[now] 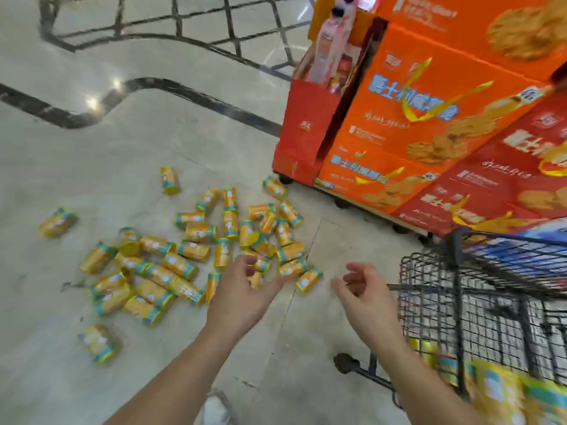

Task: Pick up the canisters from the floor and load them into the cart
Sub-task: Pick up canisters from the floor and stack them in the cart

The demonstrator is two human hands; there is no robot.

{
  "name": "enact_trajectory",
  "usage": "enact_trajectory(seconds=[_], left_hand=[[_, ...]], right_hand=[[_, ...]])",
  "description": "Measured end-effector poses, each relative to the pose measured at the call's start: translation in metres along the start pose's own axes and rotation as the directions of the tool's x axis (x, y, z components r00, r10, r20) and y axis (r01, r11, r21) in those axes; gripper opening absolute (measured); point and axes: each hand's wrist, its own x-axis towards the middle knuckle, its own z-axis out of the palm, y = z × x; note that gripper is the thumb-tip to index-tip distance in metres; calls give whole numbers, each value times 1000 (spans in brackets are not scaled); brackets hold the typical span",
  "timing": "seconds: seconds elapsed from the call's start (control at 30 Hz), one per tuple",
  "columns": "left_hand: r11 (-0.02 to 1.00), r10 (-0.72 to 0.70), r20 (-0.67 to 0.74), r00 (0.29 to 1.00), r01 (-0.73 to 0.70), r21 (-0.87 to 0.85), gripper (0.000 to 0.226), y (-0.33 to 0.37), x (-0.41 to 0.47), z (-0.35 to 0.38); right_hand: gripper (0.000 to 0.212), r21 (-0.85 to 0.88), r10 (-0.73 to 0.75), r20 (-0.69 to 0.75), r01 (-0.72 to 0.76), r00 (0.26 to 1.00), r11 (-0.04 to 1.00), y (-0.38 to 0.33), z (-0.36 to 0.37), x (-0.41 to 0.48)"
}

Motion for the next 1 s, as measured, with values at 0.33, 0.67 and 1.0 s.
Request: enact_trajectory(seconds=[0.33,0.67,1.0], left_hand=[[991,-4,251,968,-30,131,70,-143,148,99],[973,15,291,957,-81,216,66,-251,340,283],[766,26,334,942,-233,599,78,-311,394,395]], right_hand=[[47,157,560,31,-557,828,815,158,169,128],[69,177,678,37,-672,734,719,338,315,307],[95,258,775,-119,-734,621,628,421,357,349]])
